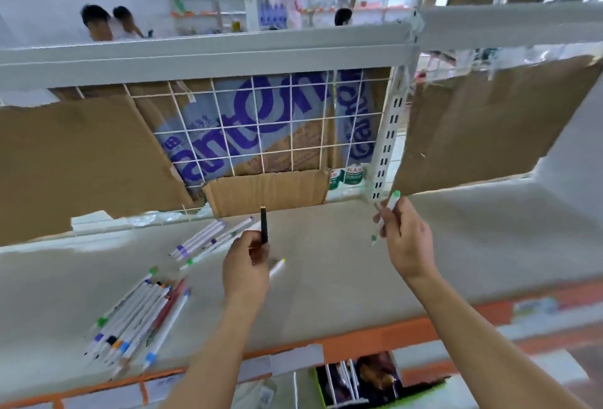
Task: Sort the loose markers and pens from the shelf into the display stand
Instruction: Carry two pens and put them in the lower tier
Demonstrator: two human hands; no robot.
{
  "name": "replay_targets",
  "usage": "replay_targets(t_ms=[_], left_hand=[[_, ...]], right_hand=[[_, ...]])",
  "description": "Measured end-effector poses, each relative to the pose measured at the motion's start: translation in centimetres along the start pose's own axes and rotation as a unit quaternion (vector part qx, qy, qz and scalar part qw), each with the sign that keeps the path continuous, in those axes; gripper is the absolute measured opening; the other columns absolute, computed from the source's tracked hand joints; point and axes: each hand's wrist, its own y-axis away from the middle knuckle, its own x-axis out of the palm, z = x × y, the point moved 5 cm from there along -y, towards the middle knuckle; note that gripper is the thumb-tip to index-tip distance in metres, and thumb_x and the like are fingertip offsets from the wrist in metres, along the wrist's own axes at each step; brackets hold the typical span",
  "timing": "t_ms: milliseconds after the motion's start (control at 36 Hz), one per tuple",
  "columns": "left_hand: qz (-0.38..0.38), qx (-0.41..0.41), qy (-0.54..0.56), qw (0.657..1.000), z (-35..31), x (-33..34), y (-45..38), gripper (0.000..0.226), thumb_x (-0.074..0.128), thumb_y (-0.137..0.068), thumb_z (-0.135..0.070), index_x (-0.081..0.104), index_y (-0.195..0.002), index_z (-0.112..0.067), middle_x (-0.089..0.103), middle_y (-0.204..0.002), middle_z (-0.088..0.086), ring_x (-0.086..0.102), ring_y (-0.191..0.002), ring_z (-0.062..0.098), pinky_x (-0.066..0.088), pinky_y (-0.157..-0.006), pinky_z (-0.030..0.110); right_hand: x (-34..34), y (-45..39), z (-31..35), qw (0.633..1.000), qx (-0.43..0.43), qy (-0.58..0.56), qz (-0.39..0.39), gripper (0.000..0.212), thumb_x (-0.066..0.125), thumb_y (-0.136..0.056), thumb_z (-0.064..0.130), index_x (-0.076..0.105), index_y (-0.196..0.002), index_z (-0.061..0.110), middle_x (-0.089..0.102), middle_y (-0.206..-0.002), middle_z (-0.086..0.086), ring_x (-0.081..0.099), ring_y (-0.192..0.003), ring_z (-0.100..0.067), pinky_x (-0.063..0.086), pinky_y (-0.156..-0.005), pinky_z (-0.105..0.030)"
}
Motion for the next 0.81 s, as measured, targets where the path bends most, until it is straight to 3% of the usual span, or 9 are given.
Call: replay_targets(t_ms=[56,167,306,389,472,611,695,806], left_hand=[[0.033,0.008,0.007,0.999,-0.7,1.4,0.1,0.011,0.059,-0.087,0.0,0.061,-0.088,-0.011,0.064,-0.083,0.008,0.058,-0.076,0.027,0.04,-0.069,0.032],[0.082,0.035,0.019,0.996,-2.8,4.4,0.8,0.016,0.059,-0.087,-0.001,0.059,-0.087,-0.017,0.064,-0.085,0.007,0.058,-0.077,0.025,0.042,-0.07,0.033],[0.145,0.055,0.056,0.986,-5.8,8.7,2.8,0.019,0.055,-0.087,0.0,0.06,-0.087,-0.018,0.061,-0.083,0.006,0.054,-0.071,0.018,0.042,-0.068,0.031],[0.168,0.073,0.06,0.981,-7.5,11.4,4.1,0.018,0.054,-0.088,-0.001,0.058,-0.084,-0.017,0.057,-0.076,0.002,0.05,-0.067,0.016,0.038,-0.064,0.03],[0.191,0.087,0.057,0.976,-9.7,14.1,5.8,0.013,0.055,-0.09,-0.005,0.059,-0.084,-0.016,0.057,-0.076,0.001,0.051,-0.069,0.017,0.037,-0.062,0.03],[0.218,0.1,0.051,0.969,-13.8,19.2,9.6,0.007,0.054,-0.093,-0.012,0.058,-0.092,-0.018,0.06,-0.083,0.002,0.054,-0.078,0.02,0.041,-0.067,0.033],[0.232,0.099,0.075,0.965,-16.5,22.2,12.3,0.008,0.055,-0.093,-0.01,0.059,-0.093,-0.017,0.061,-0.08,0.001,0.054,-0.072,0.017,0.042,-0.066,0.034],[0.231,0.113,0.081,0.963,-20.0,25.8,16.1,0.008,0.056,-0.092,-0.011,0.058,-0.091,-0.019,0.056,-0.072,-0.006,0.05,-0.067,0.012,0.034,-0.064,0.028]], right_hand=[[-1.8,0.4,-0.8,1.0,0.013,0.018,-0.013,0.005,0.048,-0.094,0.003,0.052,-0.091,0.007,0.062,-0.074,0.005,0.059,-0.069,-0.027,0.048,-0.065,-0.044],[-5.6,1.3,-2.2,0.998,0.034,0.037,-0.037,0.013,0.047,-0.092,-0.005,0.051,-0.103,0.0,0.062,-0.086,-0.003,0.057,-0.068,-0.017,0.047,-0.068,-0.039],[-10.7,2.5,-4.2,0.991,0.038,0.092,-0.09,0.013,0.05,-0.092,0.0,0.047,-0.09,0.012,0.051,-0.071,0.005,0.046,-0.063,-0.016,0.032,-0.055,-0.032],[-14.1,3.2,-6.0,0.979,0.063,0.152,-0.122,0.007,0.053,-0.093,0.009,0.051,-0.095,0.015,0.056,-0.076,0.004,0.048,-0.068,-0.02,0.032,-0.054,-0.027],[-17.6,3.9,-8.0,0.97,0.078,0.174,-0.153,0.012,0.054,-0.093,0.012,0.057,-0.105,0.013,0.061,-0.082,0.001,0.056,-0.074,-0.025,0.038,-0.062,-0.032],[-24.2,5.2,-10.7,0.959,0.107,0.186,-0.185,0.02,0.053,-0.094,0.009,0.06,-0.113,0.01,0.057,-0.087,0.004,0.054,-0.082,-0.02,0.033,-0.065,-0.03],[-28.4,6.1,-13.0,0.954,0.109,0.187,-0.207,0.015,0.054,-0.092,0.005,0.06,-0.105,0.011,0.06,-0.081,0.0,0.058,-0.075,-0.026,0.042,-0.062,-0.034],[-33.5,7.5,-16.8,0.947,0.145,0.177,-0.226,0.009,0.052,-0.092,0.006,0.054,-0.096,0.013,0.056,-0.072,-0.002,0.056,-0.066,-0.031,0.052,-0.059,-0.049]])
